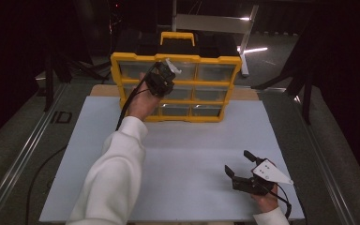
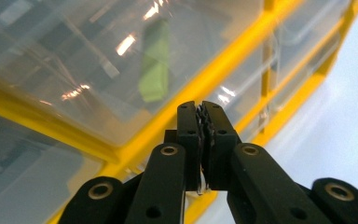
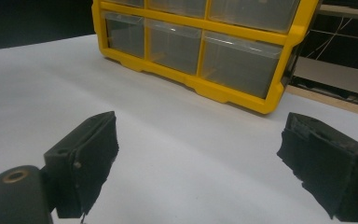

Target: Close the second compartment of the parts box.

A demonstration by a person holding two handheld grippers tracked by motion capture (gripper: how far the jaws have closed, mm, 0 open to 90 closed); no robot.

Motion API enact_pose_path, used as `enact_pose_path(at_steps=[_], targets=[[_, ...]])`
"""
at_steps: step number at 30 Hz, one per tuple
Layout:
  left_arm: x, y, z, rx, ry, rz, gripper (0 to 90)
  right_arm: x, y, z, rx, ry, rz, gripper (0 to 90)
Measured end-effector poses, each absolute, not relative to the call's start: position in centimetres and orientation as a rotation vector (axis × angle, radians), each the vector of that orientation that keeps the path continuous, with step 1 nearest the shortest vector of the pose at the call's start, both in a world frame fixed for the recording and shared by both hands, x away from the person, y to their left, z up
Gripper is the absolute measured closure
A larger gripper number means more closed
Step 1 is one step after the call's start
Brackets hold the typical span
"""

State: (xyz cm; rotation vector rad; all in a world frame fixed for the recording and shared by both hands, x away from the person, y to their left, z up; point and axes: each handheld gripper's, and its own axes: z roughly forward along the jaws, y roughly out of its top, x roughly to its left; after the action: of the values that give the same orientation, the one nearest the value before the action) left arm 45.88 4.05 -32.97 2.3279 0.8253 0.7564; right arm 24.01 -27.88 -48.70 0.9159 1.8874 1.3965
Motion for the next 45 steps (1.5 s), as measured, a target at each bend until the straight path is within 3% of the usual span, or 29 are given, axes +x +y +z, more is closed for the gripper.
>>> enact_pose_path(at_steps=[13,19,29,39,45], targets=[[44.2,4.1,-33.7,2.427,0.773,0.645,72.5,24.0,-27.8,-48.7,0.914,1.890,1.396,10.6],[43.0,4.7,-34.8,2.464,0.766,0.578,60.8,24.0,-27.8,-48.7,0.914,1.892,1.397,10.6],[40.7,6.1,-36.4,2.386,0.812,0.466,42.4,24.0,-27.7,-48.7,0.913,1.894,1.395,10.6],[37.8,7.5,-38.1,2.323,0.813,0.526,19.0,24.0,-27.7,-48.8,0.912,1.893,1.398,10.6],[36.4,8.4,-39.4,2.303,0.818,0.521,14.7,24.0,-27.7,-48.8,0.915,1.894,1.397,10.6]])
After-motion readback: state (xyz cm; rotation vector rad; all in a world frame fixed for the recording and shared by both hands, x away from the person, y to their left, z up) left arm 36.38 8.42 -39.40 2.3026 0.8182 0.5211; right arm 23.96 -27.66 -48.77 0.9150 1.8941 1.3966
